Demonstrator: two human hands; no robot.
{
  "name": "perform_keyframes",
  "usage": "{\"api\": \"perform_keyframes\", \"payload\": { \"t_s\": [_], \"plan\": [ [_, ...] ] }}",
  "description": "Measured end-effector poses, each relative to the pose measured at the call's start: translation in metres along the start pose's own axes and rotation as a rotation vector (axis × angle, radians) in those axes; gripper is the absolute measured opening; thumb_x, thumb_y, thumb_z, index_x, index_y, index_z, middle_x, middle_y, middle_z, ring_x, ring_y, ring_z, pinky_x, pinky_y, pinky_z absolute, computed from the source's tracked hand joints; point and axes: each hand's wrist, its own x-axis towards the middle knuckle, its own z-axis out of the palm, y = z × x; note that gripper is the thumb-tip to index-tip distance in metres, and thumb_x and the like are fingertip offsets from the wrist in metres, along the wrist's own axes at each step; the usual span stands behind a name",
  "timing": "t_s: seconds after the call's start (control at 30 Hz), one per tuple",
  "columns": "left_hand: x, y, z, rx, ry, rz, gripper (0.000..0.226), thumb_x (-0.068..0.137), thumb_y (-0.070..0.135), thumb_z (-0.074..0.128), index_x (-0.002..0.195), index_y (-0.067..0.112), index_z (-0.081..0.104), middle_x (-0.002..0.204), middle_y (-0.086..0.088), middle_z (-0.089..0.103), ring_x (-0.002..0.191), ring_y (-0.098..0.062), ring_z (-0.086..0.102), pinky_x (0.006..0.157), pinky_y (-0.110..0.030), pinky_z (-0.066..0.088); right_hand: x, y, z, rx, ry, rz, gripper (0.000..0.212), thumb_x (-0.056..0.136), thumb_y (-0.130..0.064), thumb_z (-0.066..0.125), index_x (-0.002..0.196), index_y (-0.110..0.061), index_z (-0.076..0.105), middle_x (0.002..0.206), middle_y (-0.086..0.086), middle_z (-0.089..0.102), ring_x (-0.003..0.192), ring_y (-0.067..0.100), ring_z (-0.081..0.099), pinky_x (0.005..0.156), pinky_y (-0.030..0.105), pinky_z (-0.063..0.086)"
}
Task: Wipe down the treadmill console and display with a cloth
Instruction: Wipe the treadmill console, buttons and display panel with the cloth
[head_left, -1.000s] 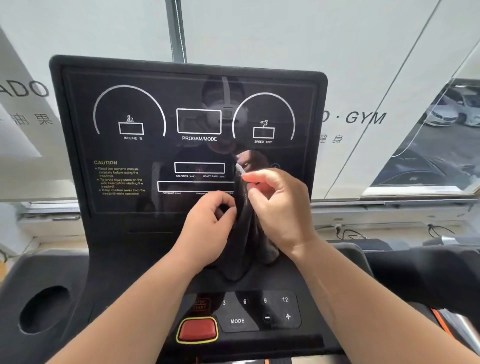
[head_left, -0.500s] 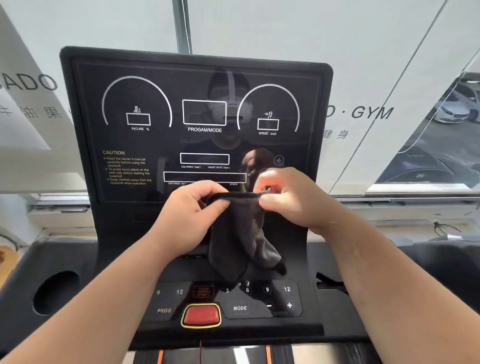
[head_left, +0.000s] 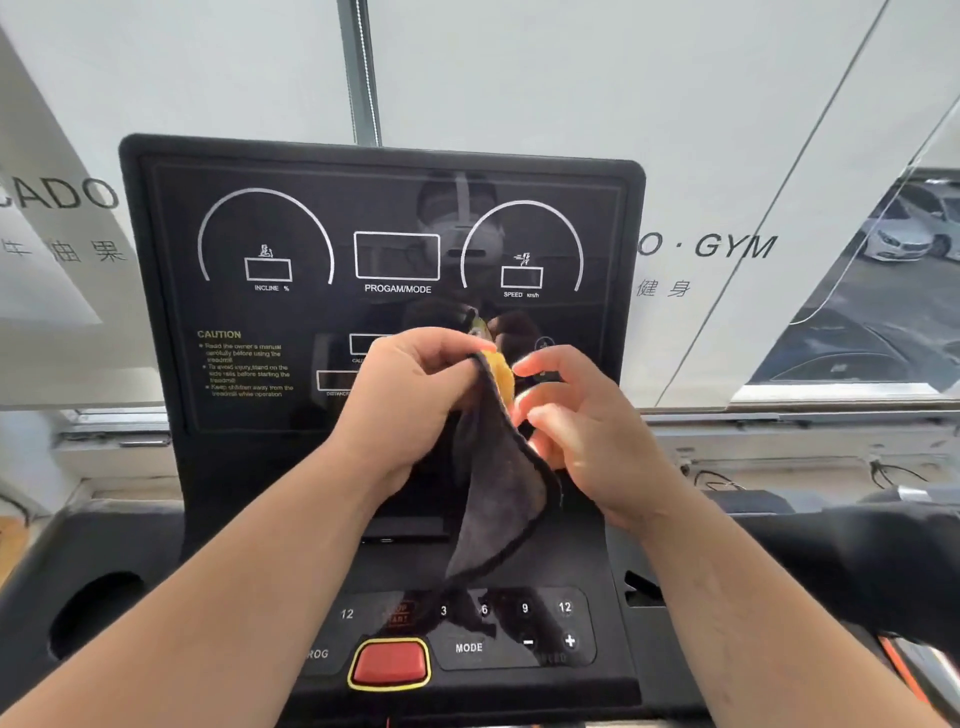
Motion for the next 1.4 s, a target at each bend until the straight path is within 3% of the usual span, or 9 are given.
{"api": "perform_keyframes", "payload": {
  "t_s": [0.17,0.27,0.43,0.67,0.77,0.9,1.1,1.27,1.4],
  "plan": [
    [-0.001,-0.002,-0.003,-0.25,-0.148,-0.084,0.013,0.082,0.01,0.063,0.086,0.004,0.074,0.084,-0.012,0.073,0.079,-0.023,0.069,0.074,-0.033,0.055,0.006,0.014,-0.005,-0.528,0.273,-0.381,0.051,0.092,-0.02,0.065,0.139,-0.033,0.053,0.114,-0.016,0.054,0.105,0.006,0.055,0.094,0.023,0.046],
    [0.0,-0.005,-0.002,-0.054,-0.194,-0.005,0.021,0.077,-0.007,0.073,0.075,0.013,0.067,0.077,-0.004,0.068,0.073,-0.016,0.065,0.072,-0.028,0.052,0.016,-0.001,-0.015,-0.515,0.033,-0.274,0.066,0.095,-0.012,0.056,0.152,-0.04,0.041,0.144,-0.024,0.044,0.139,-0.006,0.033,0.115,0.014,0.023],
    [0.004,-0.002,-0.003,-0.055,-0.267,0.054,0.033,0.076,-0.011,0.07,0.077,0.017,0.054,0.081,-0.005,0.066,0.078,-0.019,0.065,0.076,-0.033,0.056,0.027,-0.002,-0.022,-0.665,-0.09,-0.224,0.025,0.094,-0.013,0.067,0.114,-0.029,0.071,0.099,-0.013,0.062,0.096,-0.001,0.054,0.081,0.02,0.04],
    [0.012,-0.027,0.008,0.416,-0.099,-0.001,0.017,0.078,0.019,0.077,0.088,0.033,0.074,0.078,0.002,0.072,0.072,-0.018,0.068,0.074,-0.042,0.06,0.025,-0.001,-0.031,-0.587,0.5,-0.125,0.021,0.091,-0.014,0.067,0.088,-0.029,0.08,0.06,-0.02,0.062,0.067,0.004,0.062,0.065,0.015,0.047],
    [0.021,-0.02,0.02,0.361,-0.047,0.036,0.011,0.084,0.018,0.077,0.083,0.029,0.075,0.077,0.002,0.074,0.074,-0.015,0.071,0.074,-0.038,0.061,0.033,-0.016,-0.029,-0.522,0.715,-0.201,0.024,0.094,-0.009,0.06,0.101,-0.025,0.078,0.084,-0.017,0.071,0.08,0.013,0.07,0.08,0.038,0.06],
    [0.033,-0.005,0.024,0.255,0.004,0.087,0.013,0.088,0.014,0.074,0.086,0.027,0.074,0.075,0.003,0.073,0.072,-0.01,0.07,0.07,-0.027,0.058,0.058,-0.039,-0.027,-0.481,0.94,-0.429,0.028,0.095,-0.006,0.056,0.117,-0.015,0.071,0.102,-0.009,0.071,0.091,0.013,0.069,0.087,0.025,0.055],
    [0.045,-0.025,0.018,0.243,0.118,-0.01,0.01,0.091,0.014,0.07,0.092,0.025,0.07,0.078,-0.004,0.071,0.073,-0.02,0.067,0.066,-0.03,0.054,0.122,0.008,-0.006,-0.981,0.624,-0.322,0.047,0.106,-0.026,0.052,0.152,-0.017,0.046,0.167,0.013,0.028,0.156,0.033,0.021,0.126,0.05,0.023],
    [0.042,-0.037,0.009,0.277,0.146,-0.026,0.012,0.093,0.017,0.066,0.093,0.029,0.067,0.08,-0.004,0.07,0.078,-0.024,0.068,0.068,-0.039,0.057,0.126,0.026,-0.003,-0.898,1.009,-0.439,0.027,0.092,-0.04,0.072,0.109,-0.02,0.065,0.109,0.008,0.063,0.101,0.026,0.057,0.089,0.042,0.052],
    [0.046,-0.039,0.003,0.356,0.184,0.077,0.015,0.091,0.017,0.067,0.097,0.031,0.066,0.08,0.001,0.066,0.076,-0.02,0.065,0.069,-0.036,0.055,0.127,0.021,0.002,-0.786,0.903,-0.471,0.014,0.098,-0.027,0.068,0.089,-0.016,0.068,0.072,-0.001,0.066,0.063,0.018,0.06,0.06,0.039,0.058]
  ]
}}
